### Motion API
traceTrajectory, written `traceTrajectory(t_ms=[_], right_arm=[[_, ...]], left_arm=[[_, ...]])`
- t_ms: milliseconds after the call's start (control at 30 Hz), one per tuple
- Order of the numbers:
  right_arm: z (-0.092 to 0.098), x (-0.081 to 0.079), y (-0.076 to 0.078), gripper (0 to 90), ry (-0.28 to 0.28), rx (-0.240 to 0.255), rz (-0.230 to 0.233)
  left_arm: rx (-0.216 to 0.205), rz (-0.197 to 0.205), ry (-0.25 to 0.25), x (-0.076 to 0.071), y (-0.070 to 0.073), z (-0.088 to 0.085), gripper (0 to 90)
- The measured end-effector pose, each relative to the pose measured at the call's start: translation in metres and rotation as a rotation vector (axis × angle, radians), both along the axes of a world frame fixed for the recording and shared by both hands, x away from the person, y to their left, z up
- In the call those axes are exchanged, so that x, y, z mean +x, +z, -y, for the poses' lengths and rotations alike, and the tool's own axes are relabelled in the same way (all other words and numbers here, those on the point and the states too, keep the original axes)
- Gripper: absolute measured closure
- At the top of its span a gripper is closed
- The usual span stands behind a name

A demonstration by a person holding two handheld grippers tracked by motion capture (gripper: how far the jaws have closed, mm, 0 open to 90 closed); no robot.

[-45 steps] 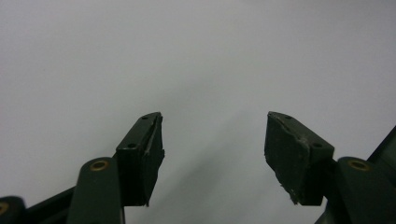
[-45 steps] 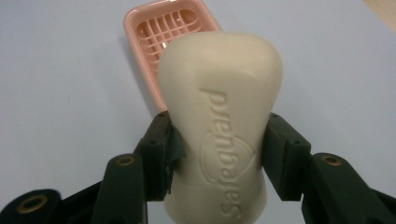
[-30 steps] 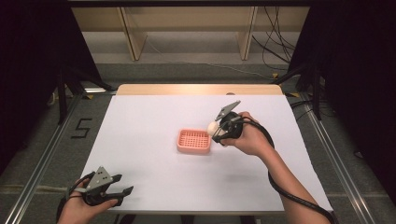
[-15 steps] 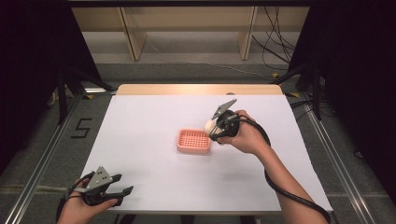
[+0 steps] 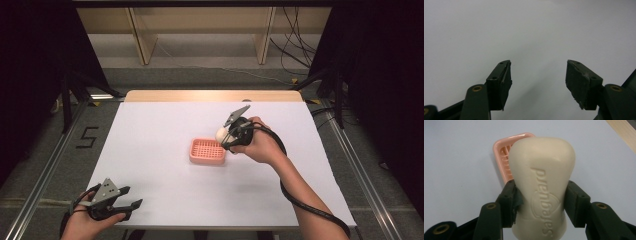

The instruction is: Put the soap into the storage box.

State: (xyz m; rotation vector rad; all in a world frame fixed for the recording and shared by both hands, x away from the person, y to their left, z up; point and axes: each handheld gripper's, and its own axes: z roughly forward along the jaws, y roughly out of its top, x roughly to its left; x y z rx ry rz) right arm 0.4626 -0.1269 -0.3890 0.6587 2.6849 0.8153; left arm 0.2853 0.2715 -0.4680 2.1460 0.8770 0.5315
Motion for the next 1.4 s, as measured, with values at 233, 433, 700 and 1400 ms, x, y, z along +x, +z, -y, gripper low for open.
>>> traceTrajectory(t_ms=[233, 433, 700, 1400], right_arm=[[-0.004, 0.0, 0.0, 50.6, -0.011, 0.001, -0.014], [-0.007, 0.002, 0.0, 50.6, 0.008, -0.001, -0.007], [-0.011, 0.004, -0.001, 50.6, 0.021, -0.008, -0.003], [-0.025, 0.011, -0.004, 50.6, 0.051, -0.018, -0.005]], left_arm=[[-0.007, -0.035, 0.014, -0.003, 0.001, 0.0, 36.8], [-0.023, -0.029, 0.022, -0.003, 0.0, 0.001, 36.8], [0.022, 0.014, -0.007, 0.001, 0.001, -0.001, 36.8], [-0.027, -0.028, 0.02, -0.003, 0.0, 0.001, 36.8]])
